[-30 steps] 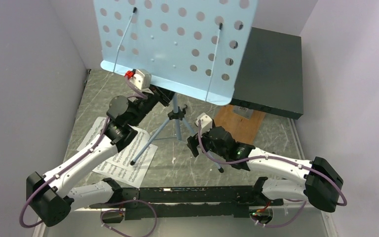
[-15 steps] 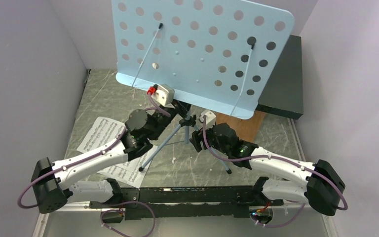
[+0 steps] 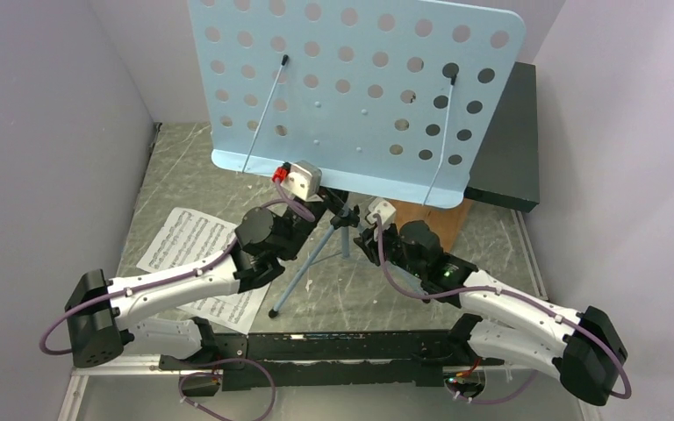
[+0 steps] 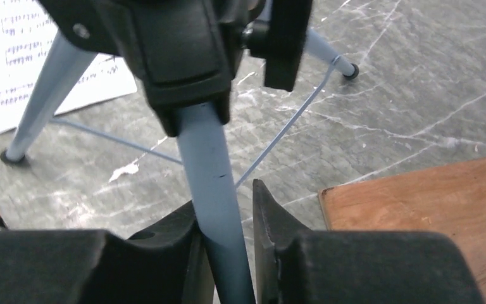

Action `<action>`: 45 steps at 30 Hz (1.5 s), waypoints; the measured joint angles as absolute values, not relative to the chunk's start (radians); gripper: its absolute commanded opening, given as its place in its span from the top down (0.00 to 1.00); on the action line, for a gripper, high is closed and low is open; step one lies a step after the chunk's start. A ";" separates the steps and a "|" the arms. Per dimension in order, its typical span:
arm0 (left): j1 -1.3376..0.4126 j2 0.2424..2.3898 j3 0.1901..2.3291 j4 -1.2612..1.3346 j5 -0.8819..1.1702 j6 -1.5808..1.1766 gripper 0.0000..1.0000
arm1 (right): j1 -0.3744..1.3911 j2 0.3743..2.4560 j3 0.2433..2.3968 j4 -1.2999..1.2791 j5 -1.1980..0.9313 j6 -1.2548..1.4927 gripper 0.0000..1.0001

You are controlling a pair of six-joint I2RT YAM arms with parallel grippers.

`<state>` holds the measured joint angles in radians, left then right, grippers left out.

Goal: Set up the instrument practice props

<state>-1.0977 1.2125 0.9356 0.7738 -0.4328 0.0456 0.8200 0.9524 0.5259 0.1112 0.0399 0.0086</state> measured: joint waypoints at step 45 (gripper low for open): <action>-0.731 1.000 0.641 -0.004 0.085 -0.580 0.13 | 0.664 1.000 0.488 0.211 -0.210 -0.073 1.00</action>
<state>-0.7307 0.9997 0.6415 -0.0036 0.0849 -0.5804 0.6643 1.0000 0.4877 0.2108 -0.2104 -0.0731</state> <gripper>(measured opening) 0.872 0.180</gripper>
